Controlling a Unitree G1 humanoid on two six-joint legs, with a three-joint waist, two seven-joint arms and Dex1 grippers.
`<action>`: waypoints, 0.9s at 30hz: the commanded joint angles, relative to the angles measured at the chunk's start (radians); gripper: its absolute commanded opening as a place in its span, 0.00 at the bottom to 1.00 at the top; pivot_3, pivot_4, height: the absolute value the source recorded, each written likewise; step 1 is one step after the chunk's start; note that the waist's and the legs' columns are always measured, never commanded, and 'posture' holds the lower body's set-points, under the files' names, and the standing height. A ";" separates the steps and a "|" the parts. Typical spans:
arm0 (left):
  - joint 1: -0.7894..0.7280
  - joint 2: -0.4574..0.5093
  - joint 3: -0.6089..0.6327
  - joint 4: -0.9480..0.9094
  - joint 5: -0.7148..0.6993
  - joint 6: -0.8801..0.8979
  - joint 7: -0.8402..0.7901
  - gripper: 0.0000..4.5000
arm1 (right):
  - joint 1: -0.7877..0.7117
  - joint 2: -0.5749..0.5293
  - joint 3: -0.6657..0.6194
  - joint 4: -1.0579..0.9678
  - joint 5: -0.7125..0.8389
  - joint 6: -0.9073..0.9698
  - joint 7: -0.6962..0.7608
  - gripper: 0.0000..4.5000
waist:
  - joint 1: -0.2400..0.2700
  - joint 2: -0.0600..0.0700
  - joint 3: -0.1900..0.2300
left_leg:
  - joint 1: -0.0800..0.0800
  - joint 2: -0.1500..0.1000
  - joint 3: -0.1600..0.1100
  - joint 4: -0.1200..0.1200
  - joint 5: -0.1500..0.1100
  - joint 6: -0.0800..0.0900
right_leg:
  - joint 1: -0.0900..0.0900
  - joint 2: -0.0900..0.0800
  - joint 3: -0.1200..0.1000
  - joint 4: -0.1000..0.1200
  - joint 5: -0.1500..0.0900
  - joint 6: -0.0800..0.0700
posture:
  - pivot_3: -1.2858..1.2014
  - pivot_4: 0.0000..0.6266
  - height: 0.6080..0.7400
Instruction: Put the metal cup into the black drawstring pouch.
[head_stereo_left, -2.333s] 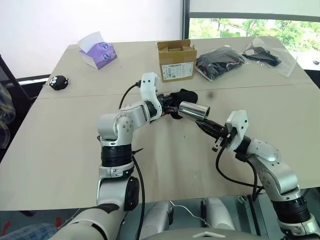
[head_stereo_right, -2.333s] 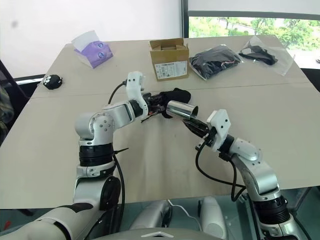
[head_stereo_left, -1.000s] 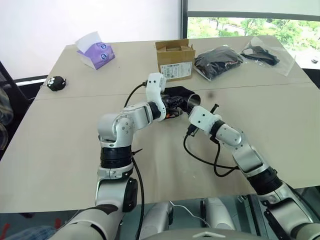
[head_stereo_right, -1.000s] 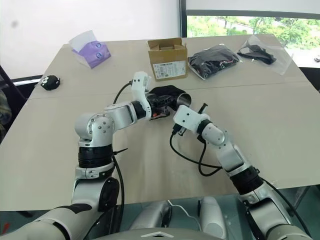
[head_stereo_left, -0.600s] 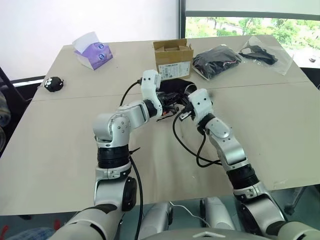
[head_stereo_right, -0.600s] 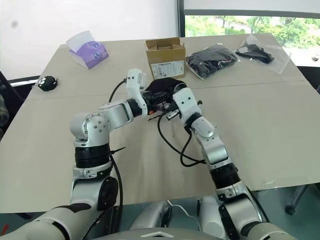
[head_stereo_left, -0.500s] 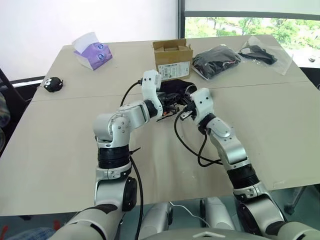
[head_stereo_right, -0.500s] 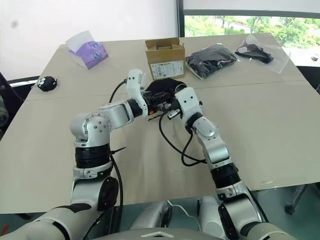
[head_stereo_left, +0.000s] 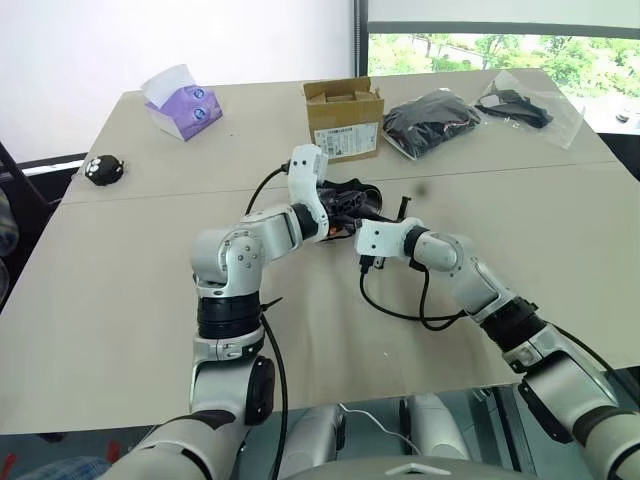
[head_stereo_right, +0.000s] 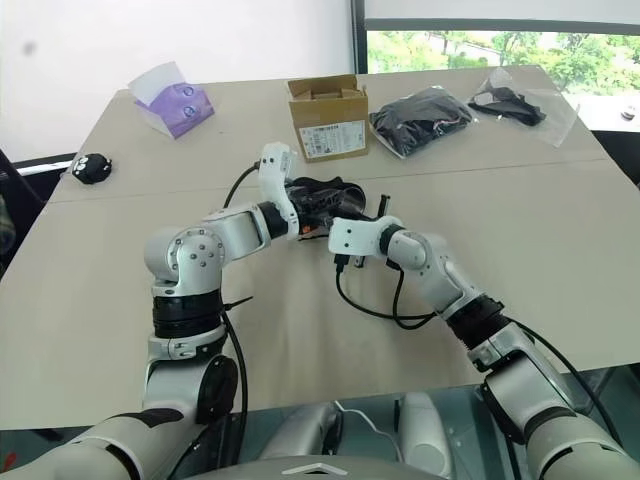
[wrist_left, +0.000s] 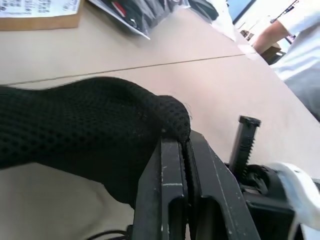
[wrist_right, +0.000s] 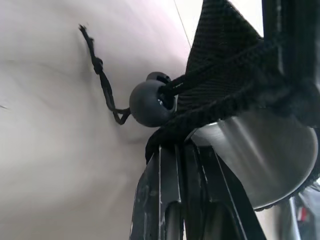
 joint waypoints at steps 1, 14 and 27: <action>-0.001 -0.008 -0.011 -0.043 -0.031 -0.007 -0.013 0.00 | -0.045 0.004 -0.010 -0.047 -0.044 -0.037 -0.032 0.02 | -0.001 0.000 0.000 | 0.000 0.000 0.000 0.000 0.000 0.000 | 0.000 0.000 0.000 0.000 0.000 0.000 | 0.52 0.24 1.00; 0.014 -0.008 -0.020 -0.044 -0.033 -0.022 -0.008 0.00 | 0.036 0.148 -0.250 -0.205 0.251 0.199 0.012 0.02 | 0.001 0.000 0.000 | 0.000 0.000 0.000 0.000 0.000 0.000 | 0.000 0.000 0.000 0.000 0.000 0.000 | 0.52 0.24 1.00; -0.059 -0.046 0.049 0.156 0.031 -0.134 0.089 0.00 | 0.145 -0.057 -0.182 -0.322 0.195 -0.123 0.060 0.61 | 0.001 0.000 0.000 | 0.000 0.000 0.000 0.000 0.000 0.000 | -0.001 0.000 0.001 0.000 0.000 0.000 | 0.52 0.24 1.00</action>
